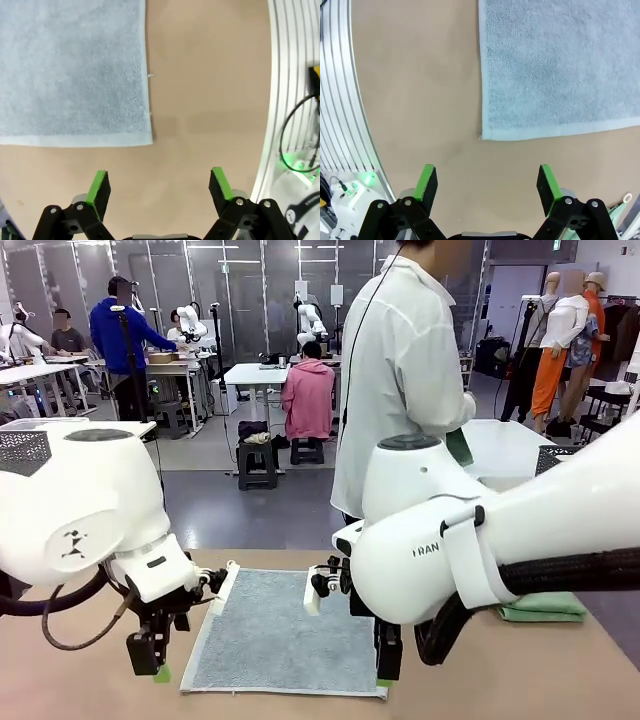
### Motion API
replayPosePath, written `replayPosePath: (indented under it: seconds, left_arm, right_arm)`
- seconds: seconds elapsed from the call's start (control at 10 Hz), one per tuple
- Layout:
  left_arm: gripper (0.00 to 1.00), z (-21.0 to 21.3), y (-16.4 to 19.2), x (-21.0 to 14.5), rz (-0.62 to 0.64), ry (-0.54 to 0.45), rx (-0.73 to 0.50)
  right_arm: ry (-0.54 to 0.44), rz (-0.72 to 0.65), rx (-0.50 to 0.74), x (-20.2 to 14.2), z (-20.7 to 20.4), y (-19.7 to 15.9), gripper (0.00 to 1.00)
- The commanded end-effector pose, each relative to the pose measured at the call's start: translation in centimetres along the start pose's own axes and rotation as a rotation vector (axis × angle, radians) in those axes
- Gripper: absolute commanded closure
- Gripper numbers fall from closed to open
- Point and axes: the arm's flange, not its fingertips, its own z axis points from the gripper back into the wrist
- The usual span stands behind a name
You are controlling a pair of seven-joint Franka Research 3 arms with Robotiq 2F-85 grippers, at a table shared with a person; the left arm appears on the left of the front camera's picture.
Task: Fold the towels and place them in the basket.
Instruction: When a person lays out a Towel with hook on the table, fold it in half twice.
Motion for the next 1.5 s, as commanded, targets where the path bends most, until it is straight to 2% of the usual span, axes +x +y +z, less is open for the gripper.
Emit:
replayPosePath:
  seconds: [0.0, 0.4, 0.6, 1.4]
  left_arm:
    - [0.00, -2.1, 0.0, 0.5, -0.014, -0.026, -0.004]
    - [0.00, -5.8, 0.9, 0.7, 0.008, 0.010, -0.004]
    - [0.00, -7.1, 1.6, -0.1, 0.012, -0.012, 0.010]
    - [0.00, -8.0, 3.1, -0.1, -0.018, -0.020, -0.005]
  right_arm:
    - [-0.033, 0.004, -0.011, -0.1, -1.3, 0.4, 0.00]
    - [-0.017, 0.050, -0.005, -0.5, -3.9, -0.7, 0.00]
    - [-0.023, 0.073, 0.003, -0.8, -5.0, -1.3, 0.00]
    - [-0.037, 0.047, 0.027, -0.7, -7.9, -3.1, 0.00]
